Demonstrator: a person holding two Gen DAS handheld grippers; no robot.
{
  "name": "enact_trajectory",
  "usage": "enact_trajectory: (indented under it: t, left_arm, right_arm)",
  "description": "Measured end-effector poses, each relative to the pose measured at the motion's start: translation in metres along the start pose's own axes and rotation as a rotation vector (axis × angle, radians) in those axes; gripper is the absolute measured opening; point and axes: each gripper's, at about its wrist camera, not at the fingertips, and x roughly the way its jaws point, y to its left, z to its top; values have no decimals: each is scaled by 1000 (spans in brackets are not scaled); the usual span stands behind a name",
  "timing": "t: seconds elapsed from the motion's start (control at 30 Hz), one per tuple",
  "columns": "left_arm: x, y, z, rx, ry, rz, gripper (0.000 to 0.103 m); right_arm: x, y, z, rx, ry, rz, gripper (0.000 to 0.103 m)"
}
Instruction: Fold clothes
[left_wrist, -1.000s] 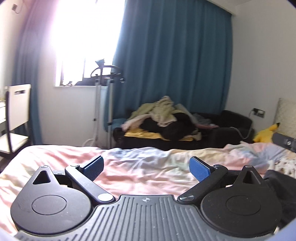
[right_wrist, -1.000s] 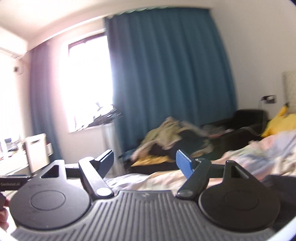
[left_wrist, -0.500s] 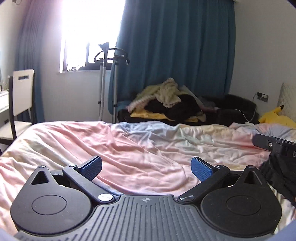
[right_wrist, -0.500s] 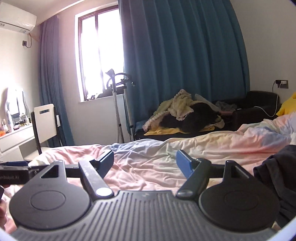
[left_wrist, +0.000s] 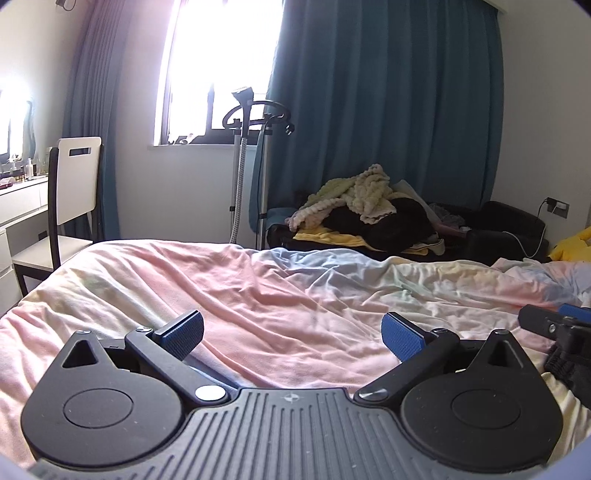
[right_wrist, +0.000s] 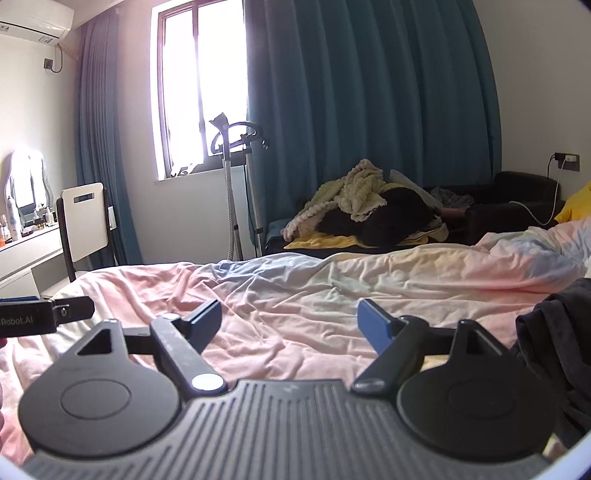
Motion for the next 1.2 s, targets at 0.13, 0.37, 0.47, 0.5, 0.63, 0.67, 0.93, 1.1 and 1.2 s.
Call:
enact_trajectory:
  t: [0.13, 0.37, 0.47, 0.5, 0.63, 0.67, 0.93, 1.1, 1.2]
  left_arm:
    - [-1, 2, 1, 10, -4, 2, 103]
    - [-4, 2, 1, 12, -6, 15, 103]
    - [-6, 1, 1, 13, -6, 16, 103]
    - [-6, 1, 0, 16, -9, 19, 103]
    - [-8, 0, 0, 21, -16, 26, 103]
    - [-8, -1, -1, 21, -15, 25, 103]
    - [-6, -1, -1, 14, 4, 23, 103]
    - [-4, -1, -2, 17, 11, 20, 103]
    - [-4, -2, -2, 18, 11, 19, 103]
  right_arm:
    - [-3, 0, 2, 5, 3, -5, 84]
    - [-7, 3, 3, 7, 0, -22, 94]
    - [-8, 4, 2, 0, -2, -27, 99]
    - [-9, 4, 2, -2, -3, -30, 102]
    - [-10, 5, 2, -6, -7, -43, 103]
    - [-10, 5, 2, -7, -8, -46, 103]
    - [-11, 5, 3, -20, -12, -50, 103]
    - [-9, 5, 2, -18, -3, -45, 103]
    - [-10, 5, 2, -18, -5, -43, 103]
